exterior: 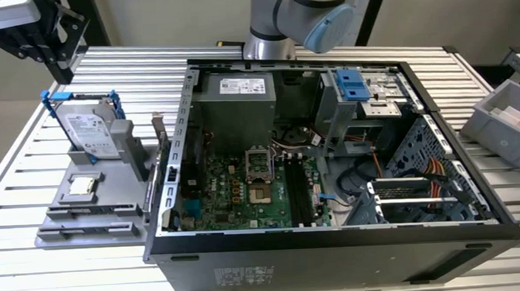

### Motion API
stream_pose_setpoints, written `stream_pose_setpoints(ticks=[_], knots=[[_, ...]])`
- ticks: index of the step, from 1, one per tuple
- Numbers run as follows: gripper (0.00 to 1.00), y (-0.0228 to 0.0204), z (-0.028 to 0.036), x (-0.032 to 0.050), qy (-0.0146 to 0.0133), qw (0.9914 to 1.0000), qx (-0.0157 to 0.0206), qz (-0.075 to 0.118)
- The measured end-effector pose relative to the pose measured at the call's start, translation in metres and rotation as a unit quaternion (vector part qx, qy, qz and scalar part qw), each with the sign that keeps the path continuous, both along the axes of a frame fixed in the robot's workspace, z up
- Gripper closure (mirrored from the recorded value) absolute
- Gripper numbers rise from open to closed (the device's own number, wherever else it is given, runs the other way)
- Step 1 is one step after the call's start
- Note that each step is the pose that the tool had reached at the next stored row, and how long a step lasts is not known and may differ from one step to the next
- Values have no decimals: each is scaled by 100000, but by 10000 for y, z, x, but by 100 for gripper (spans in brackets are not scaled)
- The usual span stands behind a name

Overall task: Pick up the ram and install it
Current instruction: 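Reach for the ram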

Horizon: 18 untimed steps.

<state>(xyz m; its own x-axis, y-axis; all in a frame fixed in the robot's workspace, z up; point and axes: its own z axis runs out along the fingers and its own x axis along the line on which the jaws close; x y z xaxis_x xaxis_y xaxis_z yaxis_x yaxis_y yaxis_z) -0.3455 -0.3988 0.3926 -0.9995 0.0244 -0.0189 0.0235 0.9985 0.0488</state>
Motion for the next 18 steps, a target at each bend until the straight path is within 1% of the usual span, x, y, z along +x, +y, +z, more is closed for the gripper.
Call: stream_pose_setpoints(ticks=[2,5,18], knots=[[100,-1,0,-1,-2,100000,0,1],[100,-14,0,-1,4,100000,-2,-1],[100,-120,-2,-1,118,100000,-3,1]])
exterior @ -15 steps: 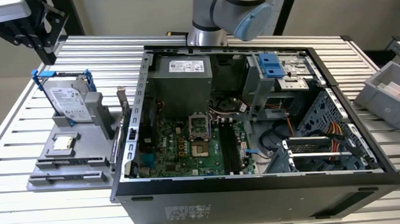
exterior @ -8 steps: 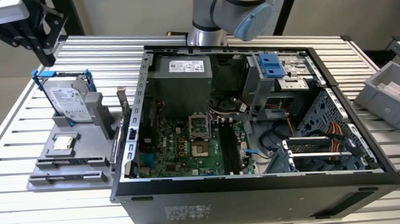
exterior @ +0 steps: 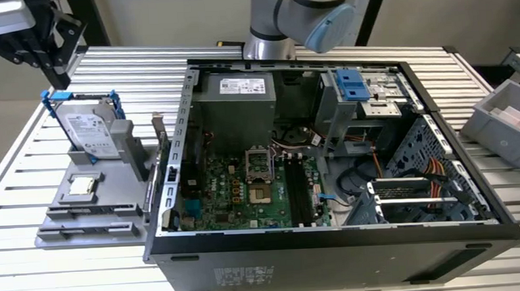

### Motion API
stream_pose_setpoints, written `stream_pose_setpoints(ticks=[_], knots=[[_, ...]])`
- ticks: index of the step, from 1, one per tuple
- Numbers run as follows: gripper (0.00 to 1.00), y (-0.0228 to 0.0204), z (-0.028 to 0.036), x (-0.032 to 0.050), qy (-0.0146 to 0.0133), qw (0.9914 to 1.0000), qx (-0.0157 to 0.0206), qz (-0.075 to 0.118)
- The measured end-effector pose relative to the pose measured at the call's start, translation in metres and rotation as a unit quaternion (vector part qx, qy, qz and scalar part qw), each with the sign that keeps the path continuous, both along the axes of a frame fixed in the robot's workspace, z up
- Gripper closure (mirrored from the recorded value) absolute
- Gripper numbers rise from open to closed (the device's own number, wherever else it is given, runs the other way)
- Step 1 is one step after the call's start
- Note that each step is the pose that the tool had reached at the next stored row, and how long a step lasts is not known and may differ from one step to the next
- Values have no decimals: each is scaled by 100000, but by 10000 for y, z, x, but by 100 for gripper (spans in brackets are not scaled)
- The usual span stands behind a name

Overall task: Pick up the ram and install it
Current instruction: 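Reach for the ram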

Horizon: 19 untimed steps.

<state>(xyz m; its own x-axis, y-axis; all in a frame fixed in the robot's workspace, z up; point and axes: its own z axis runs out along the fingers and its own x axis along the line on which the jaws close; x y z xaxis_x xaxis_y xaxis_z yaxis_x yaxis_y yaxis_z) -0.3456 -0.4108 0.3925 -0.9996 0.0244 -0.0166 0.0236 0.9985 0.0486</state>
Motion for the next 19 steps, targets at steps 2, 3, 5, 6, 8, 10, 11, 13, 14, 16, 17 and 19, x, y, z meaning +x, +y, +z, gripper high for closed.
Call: stream_pose_setpoints(ticks=[2,3,5,6,8,10,11,13,14,16,17,19], knots=[[100,-20,-1,0,8,100000,3,-1],[100,-31,-1,0,9,100000,4,1],[100,-56,0,0,14,100000,2,6],[100,-69,-1,0,13,100000,3,11],[100,-96,-1,0,15,100000,3,24],[100,-123,-1,0,16,100000,1,34],[100,-136,-1,0,15,100000,4,38],[100,-153,-1,0,14,100000,3,51],[100,-158,-1,0,16,100000,3,56],[100,-168,-1,0,17,100000,1,65],[100,-175,-2,0,17,100000,-1,68],[100,-189,-2,0,13,100000,4,73]])
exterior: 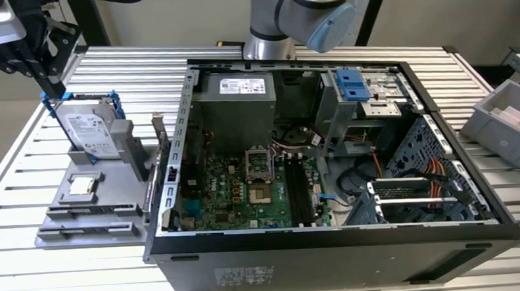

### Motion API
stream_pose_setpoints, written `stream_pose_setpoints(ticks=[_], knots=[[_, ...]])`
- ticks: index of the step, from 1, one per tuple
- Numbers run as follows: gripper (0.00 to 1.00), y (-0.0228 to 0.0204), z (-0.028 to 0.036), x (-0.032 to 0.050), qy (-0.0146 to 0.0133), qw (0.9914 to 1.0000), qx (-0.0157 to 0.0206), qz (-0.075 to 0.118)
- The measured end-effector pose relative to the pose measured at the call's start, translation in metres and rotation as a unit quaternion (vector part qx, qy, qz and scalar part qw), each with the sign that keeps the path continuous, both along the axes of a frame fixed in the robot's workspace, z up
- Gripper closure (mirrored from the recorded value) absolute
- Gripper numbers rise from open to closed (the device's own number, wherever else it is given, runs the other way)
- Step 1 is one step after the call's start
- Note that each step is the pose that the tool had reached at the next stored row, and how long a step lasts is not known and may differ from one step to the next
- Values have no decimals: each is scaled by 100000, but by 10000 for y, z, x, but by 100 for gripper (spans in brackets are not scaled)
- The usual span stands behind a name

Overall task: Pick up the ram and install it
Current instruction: 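Reach for the ram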

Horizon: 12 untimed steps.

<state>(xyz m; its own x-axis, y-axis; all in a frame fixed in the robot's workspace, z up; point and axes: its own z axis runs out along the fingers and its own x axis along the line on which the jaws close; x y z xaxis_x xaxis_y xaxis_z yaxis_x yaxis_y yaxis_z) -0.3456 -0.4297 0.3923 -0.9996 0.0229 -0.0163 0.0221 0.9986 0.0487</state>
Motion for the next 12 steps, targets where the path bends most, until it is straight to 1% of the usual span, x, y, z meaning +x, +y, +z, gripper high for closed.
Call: stream_pose_setpoints(ticks=[7,12], knots=[[100,-71,0,-1,1,100000,-1,11],[100,-132,0,-3,3,100000,-3,19]])
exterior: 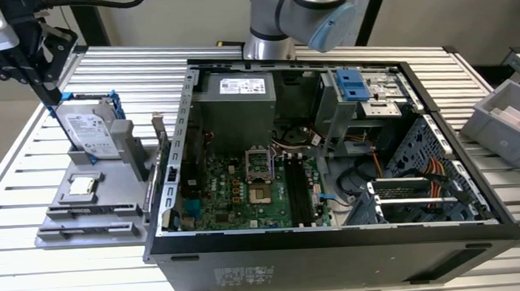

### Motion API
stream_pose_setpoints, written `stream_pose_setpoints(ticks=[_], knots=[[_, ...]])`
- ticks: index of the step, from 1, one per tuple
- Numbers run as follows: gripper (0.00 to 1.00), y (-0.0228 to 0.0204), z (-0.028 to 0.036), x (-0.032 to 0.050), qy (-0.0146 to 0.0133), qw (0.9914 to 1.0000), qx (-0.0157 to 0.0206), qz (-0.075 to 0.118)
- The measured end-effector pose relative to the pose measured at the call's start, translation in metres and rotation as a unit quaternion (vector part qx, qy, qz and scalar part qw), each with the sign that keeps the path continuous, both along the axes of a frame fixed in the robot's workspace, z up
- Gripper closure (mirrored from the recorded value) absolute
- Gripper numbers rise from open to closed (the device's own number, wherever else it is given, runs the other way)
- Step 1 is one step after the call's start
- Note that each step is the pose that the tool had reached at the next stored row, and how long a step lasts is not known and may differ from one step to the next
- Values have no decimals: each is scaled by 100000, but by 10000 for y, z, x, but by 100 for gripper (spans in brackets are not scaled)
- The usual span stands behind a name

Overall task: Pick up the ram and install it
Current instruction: 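Reach for the ram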

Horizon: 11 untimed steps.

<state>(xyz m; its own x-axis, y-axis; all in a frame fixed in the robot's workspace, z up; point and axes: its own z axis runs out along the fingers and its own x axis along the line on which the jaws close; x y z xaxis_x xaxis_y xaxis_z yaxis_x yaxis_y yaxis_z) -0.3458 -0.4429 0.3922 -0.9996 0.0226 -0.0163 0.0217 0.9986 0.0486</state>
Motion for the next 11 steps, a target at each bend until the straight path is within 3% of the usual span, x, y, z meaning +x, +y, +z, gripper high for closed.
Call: stream_pose_setpoints(ticks=[11], knots=[[100,-127,-1,-33,-2,100000,1,16]])
